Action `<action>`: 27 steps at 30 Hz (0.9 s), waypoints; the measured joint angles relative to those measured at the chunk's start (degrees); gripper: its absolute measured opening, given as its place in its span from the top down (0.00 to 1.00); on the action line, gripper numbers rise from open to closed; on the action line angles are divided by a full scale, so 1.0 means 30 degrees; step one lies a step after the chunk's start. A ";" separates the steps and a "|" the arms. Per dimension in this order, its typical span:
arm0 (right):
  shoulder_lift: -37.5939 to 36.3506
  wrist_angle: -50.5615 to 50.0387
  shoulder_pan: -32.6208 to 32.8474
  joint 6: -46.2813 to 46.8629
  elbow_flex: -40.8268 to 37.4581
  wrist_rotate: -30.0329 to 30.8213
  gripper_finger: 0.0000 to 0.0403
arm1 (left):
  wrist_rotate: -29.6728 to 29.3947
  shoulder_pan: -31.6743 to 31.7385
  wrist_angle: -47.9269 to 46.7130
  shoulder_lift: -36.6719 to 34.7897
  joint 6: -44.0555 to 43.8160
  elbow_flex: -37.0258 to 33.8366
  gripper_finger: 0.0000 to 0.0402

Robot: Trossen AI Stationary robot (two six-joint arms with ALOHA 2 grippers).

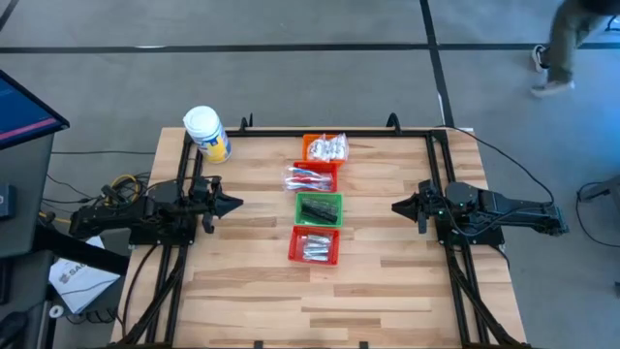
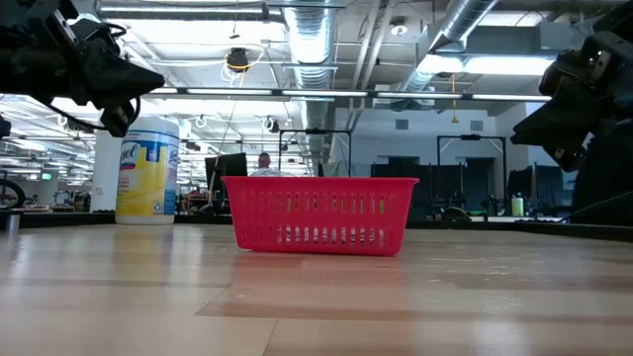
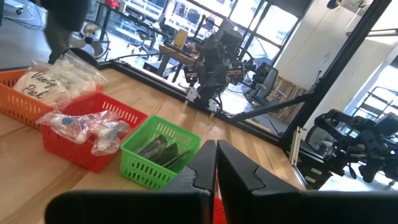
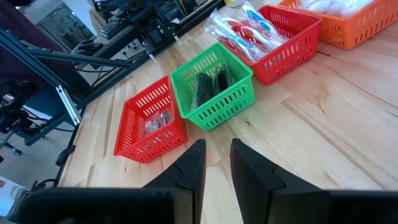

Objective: Pick & Place Travel size toiletries
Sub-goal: Return to Home Position

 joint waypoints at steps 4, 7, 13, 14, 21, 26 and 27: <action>0.0000 0.0000 0.0007 0.0002 0.0000 0.0000 0.83 | 0.0000 0.0000 0.0021 0.0000 0.0000 0.0000 0.98; 0.0000 0.0000 0.0007 0.0005 0.0000 0.0000 0.83 | -0.0002 0.0000 0.0104 0.0001 0.0000 0.0000 0.98; 0.0000 0.0000 0.0004 0.0002 0.0000 0.0000 0.83 | 0.0000 0.0000 0.0153 0.0007 0.0000 0.0007 0.98; 0.0000 0.0000 0.0005 -0.0001 0.0000 -0.0006 0.83 | 0.0000 0.0000 0.0160 0.0007 0.0000 0.0007 0.98; 0.0000 0.0000 0.0006 0.0000 0.0000 0.0000 0.83 | -0.0007 0.0000 0.0284 0.0000 0.0000 0.0007 0.98; 0.0002 0.0000 0.0005 0.0001 0.0000 -0.0007 0.83 | 0.0000 0.0000 0.0299 0.0007 0.0000 0.0007 0.98; 0.0003 0.0000 0.0007 0.0003 0.0000 -0.0007 0.83 | 0.0000 0.0000 0.0310 0.0007 0.0000 0.0007 0.98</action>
